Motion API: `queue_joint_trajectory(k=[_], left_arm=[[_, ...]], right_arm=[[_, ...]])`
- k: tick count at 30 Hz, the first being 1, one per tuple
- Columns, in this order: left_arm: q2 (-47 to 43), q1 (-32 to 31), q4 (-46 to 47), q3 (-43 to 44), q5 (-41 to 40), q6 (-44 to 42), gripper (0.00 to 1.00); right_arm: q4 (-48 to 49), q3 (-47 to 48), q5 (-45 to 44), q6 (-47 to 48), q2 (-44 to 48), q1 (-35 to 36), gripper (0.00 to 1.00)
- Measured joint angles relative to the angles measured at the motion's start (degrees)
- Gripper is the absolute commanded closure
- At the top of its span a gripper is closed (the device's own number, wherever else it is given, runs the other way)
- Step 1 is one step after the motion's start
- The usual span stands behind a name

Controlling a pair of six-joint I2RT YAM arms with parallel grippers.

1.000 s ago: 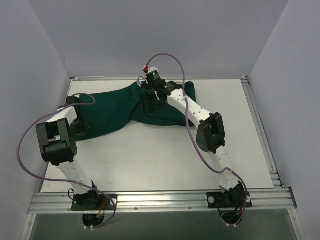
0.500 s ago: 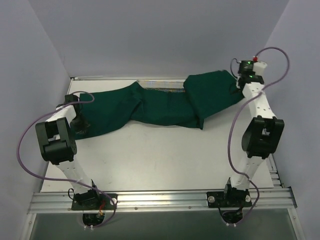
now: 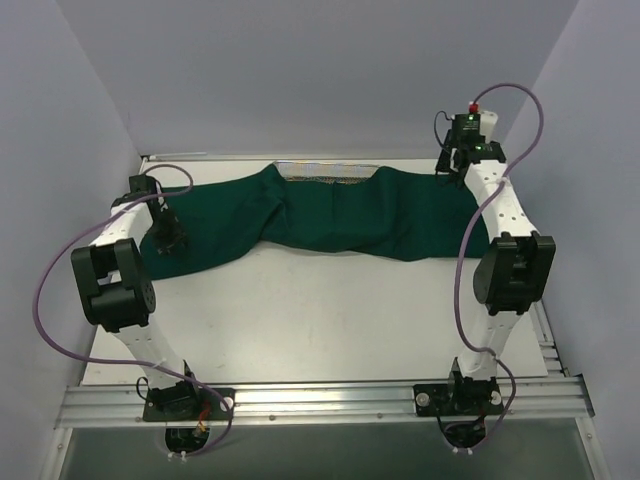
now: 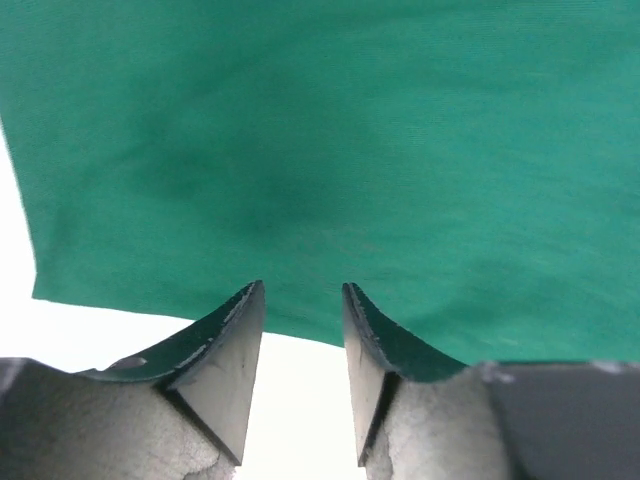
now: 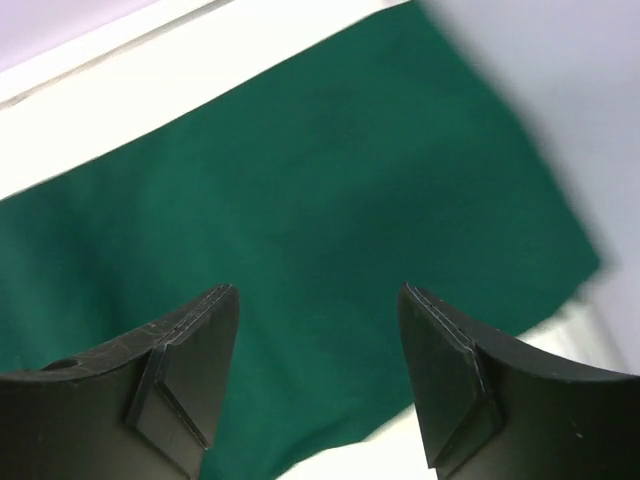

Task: Open and lay out the surgical kit
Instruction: Open the surgical kit at the center of the board.

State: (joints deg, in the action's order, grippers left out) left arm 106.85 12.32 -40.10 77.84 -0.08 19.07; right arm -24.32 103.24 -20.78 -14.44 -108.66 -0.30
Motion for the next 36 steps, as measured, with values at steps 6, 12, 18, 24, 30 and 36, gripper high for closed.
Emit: queue_joint_trajectory(k=[6,12,18,24,30,36], left_arm=[[2.1,-1.7,-0.9,5.0,6.5,-0.3,0.66],[10.7,-2.3,-5.8,10.0,3.1,0.2,0.64],[18.6,-3.3,-14.2,20.0,-1.6,0.3,0.64],[29.6,-2.2,-26.7,38.4,-3.0,-1.9,0.64],[39.4,-0.2,-34.4,56.9,-4.9,-3.9,0.63],[39.6,1.6,-31.6,58.5,-6.0,-5.0,0.44]], right_arm=[[3.2,-3.9,10.4,-3.0,-5.6,3.3,0.36],[3.3,-7.3,13.6,-4.5,-8.0,2.4,0.35],[4.4,-10.4,14.2,-6.8,-8.7,1.7,0.34],[4.4,-11.8,14.5,-8.0,-12.1,0.9,0.33],[2.7,-9.4,15.2,-8.0,-15.8,-1.6,0.33],[0.1,-4.1,15.3,-6.8,-18.1,-2.3,0.28]])
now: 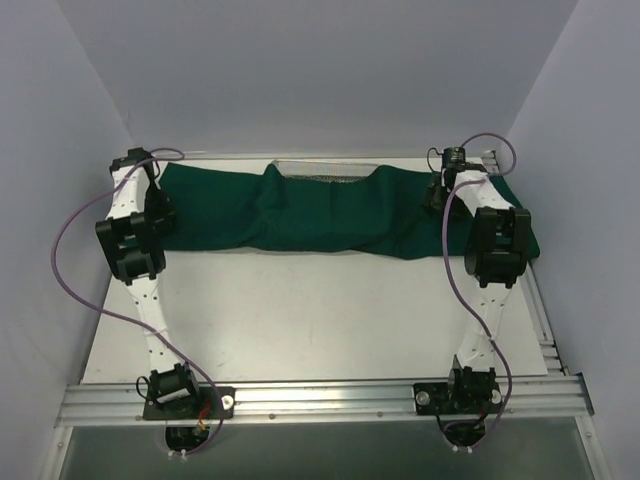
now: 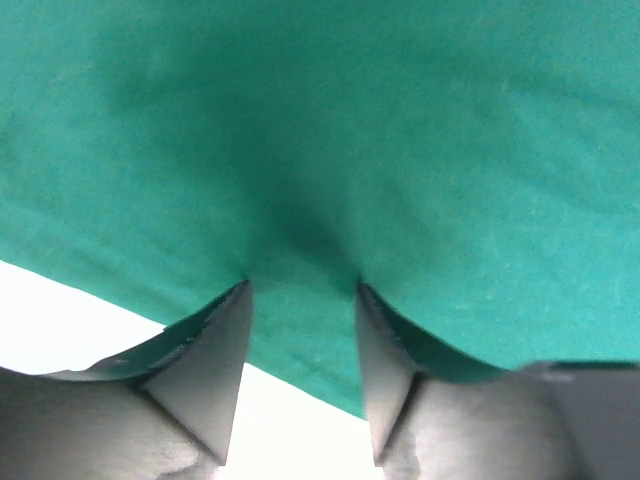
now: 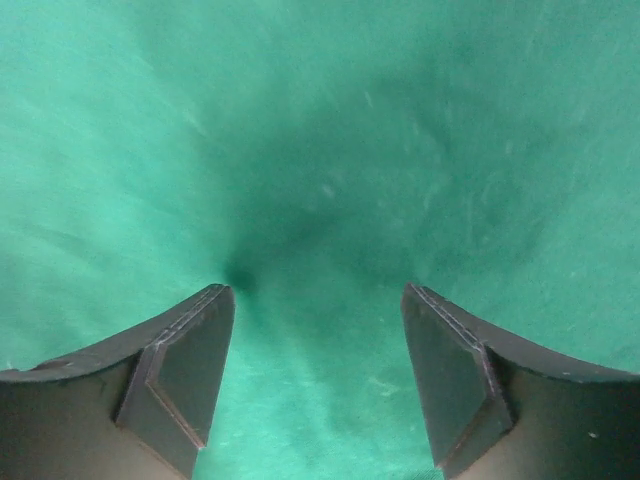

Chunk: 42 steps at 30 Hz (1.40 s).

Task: Open and lay out the surgical kit
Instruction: Open the surgical kit at the center of the board.

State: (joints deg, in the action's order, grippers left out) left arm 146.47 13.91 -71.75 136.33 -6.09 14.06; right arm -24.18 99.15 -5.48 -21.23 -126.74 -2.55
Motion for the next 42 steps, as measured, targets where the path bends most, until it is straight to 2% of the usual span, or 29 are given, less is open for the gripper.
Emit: queue_joint_trajectory(k=[1,3,4,6,9,12,13,17,22,31,42], left_arm=[[-1.9,0.1,1.8,-2.8,-0.1,0.0,0.37],[-6.6,0.3,5.7,-9.1,0.4,0.3,0.35],[-11.6,0.3,8.6,-13.7,1.0,0.5,0.35],[-17.2,0.2,12.6,-16.9,2.6,1.5,0.35],[-24.6,0.0,17.0,-19.0,6.3,3.1,0.36],[-28.8,-0.4,21.4,-19.3,10.4,4.6,0.41],[-29.4,-0.5,22.5,-19.6,11.7,4.9,0.44],[-30.2,-1.7,27.5,-24.6,16.9,6.7,0.44],[-30.1,-3.7,28.3,-31.1,20.6,8.9,0.44],[-30.1,-7.8,29.6,-31.1,23.3,10.4,0.44],[-30.1,-7.9,29.6,-29.9,24.1,10.9,0.44]], right_arm=[[-0.7,1.7,0.0,-0.1,-0.3,0.0,0.25],[-0.8,5.7,0.2,-0.4,-0.6,0.2,0.2],[-0.2,8.8,0.4,-1.0,-0.6,0.4,0.2],[1.3,11.7,0.9,-2.3,-0.5,0.7,0.2],[4.4,15.0,2.9,-4.6,-0.9,1.7,0.2],[7.6,20.3,6.8,-6.5,-3.7,3.3,0.23],[8.8,22.4,7.9,-7.3,-5.3,4.0,0.24],[11.1,29.1,11.0,-12.6,-12.5,6.1,0.26],[9.4,30.4,10.5,-19.1,-17.8,7.6,0.24],[7.2,34.0,7.6,-22.2,-18.4,7.9,0.26],[6.7,34.5,7.0,-23.8,-21.3,8.5,0.35]])
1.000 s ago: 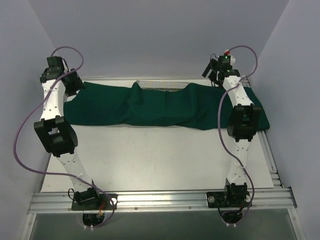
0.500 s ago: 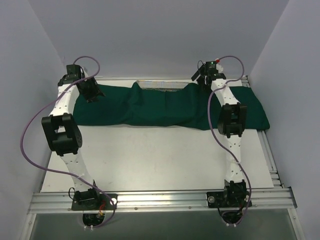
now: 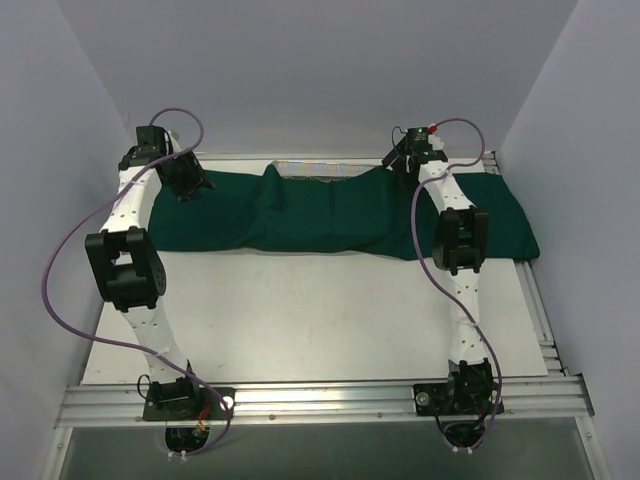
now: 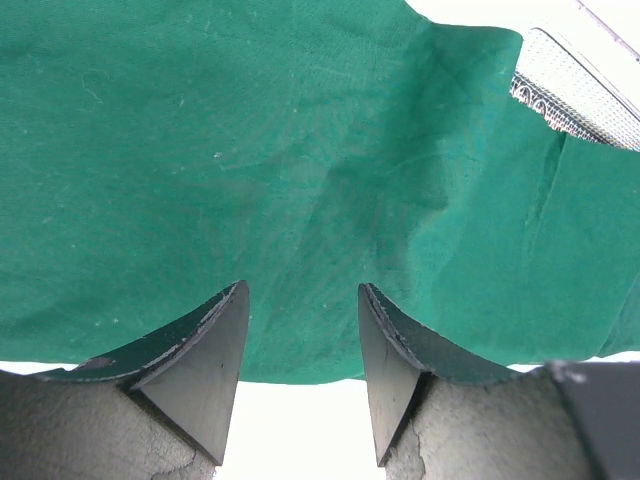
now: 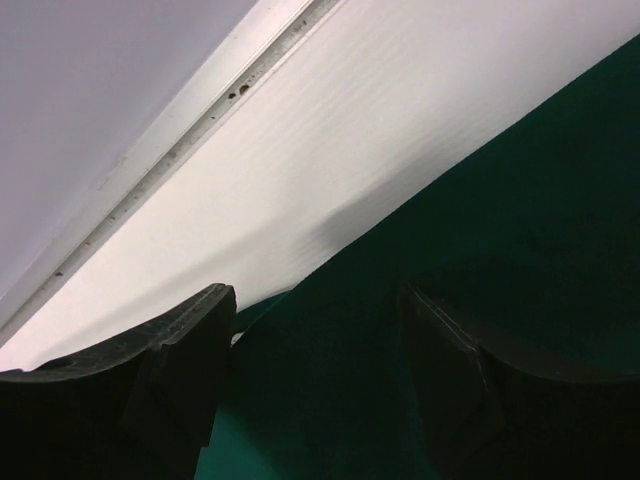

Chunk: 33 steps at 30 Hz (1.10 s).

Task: Open and lay out the surgical kit
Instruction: Open the surgical kit at the center of the board.

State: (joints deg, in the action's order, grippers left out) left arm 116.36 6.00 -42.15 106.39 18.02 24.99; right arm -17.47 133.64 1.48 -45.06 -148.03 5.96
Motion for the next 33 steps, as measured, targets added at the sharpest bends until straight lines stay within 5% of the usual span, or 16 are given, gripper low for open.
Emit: queue_joint_trajectory(k=[4,7,13,19,33], left_arm=[[0.0,0.0,0.0,0.1,0.2,0.0,0.44],[0.0,0.0,-0.1,0.3,0.3,-0.1,0.44],[0.0,0.1,-0.4,0.3,0.3,-0.3,0.44],[0.0,0.1,-1.0,0.3,0.3,-1.2,0.44],[-3.2,0.1,-6.7,-1.2,-2.5,-1.7,0.44]], right_arm=[[0.1,0.0,-0.2,-0.6,-0.7,-0.1,0.48],[0.1,0.1,-0.2,-0.7,-0.7,0.0,0.69],[0.1,0.1,-0.1,-0.8,-0.7,0.3,0.92],[-0.1,0.4,0.1,-0.1,-0.6,0.4,1.0],[-5.0,-0.8,0.6,5.7,7.5,0.6,1.0]])
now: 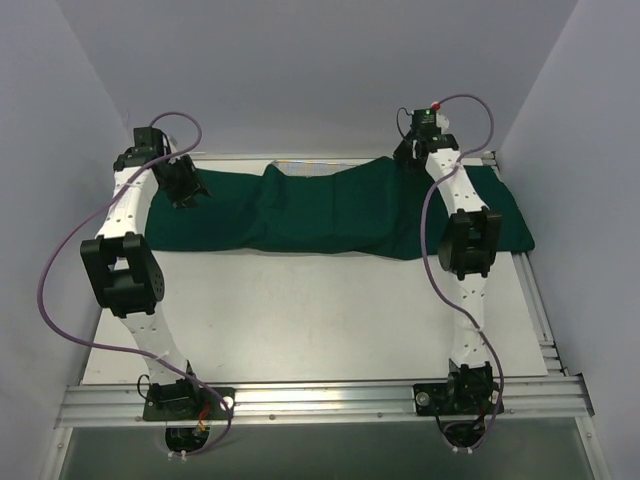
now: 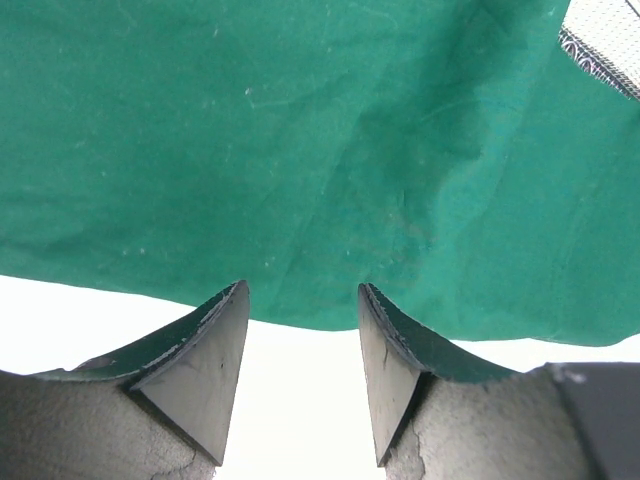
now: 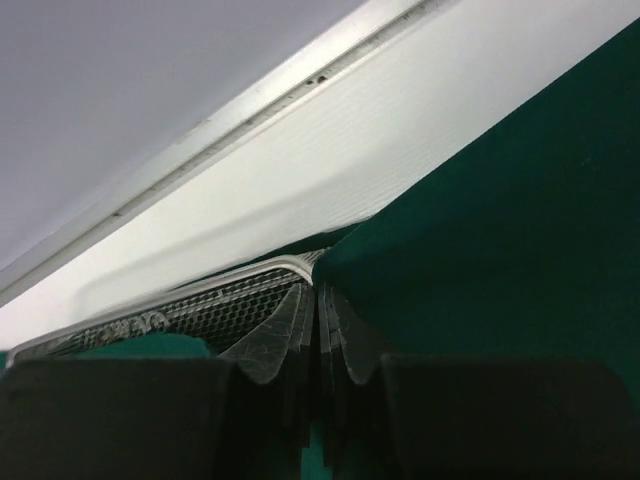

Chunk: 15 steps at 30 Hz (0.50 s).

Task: Open and lay out the surgical kit
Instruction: Open the surgical kit at the center of the board.

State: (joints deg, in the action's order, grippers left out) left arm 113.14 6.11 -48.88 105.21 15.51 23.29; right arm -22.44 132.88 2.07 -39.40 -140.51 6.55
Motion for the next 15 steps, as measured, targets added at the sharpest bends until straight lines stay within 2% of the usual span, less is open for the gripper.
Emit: queue_joint_trajectory(k=[6,12,15], left_arm=[[0.2,0.0,-1.8,0.1,1.1,2.8,0.43],[-0.2,-0.1,-0.2,-1.7,3.4,7.2,0.43],[-0.8,-0.3,0.5,-4.6,3.6,8.9,0.44]], right_arm=[[-2.0,-3.2,1.7,3.3,8.0,0.9,1.0],[-3.4,-19.4,5.7,7.0,19.7,2.7,1.0],[-5.1,-30.0,6.4,9.0,26.8,3.3,0.94]])
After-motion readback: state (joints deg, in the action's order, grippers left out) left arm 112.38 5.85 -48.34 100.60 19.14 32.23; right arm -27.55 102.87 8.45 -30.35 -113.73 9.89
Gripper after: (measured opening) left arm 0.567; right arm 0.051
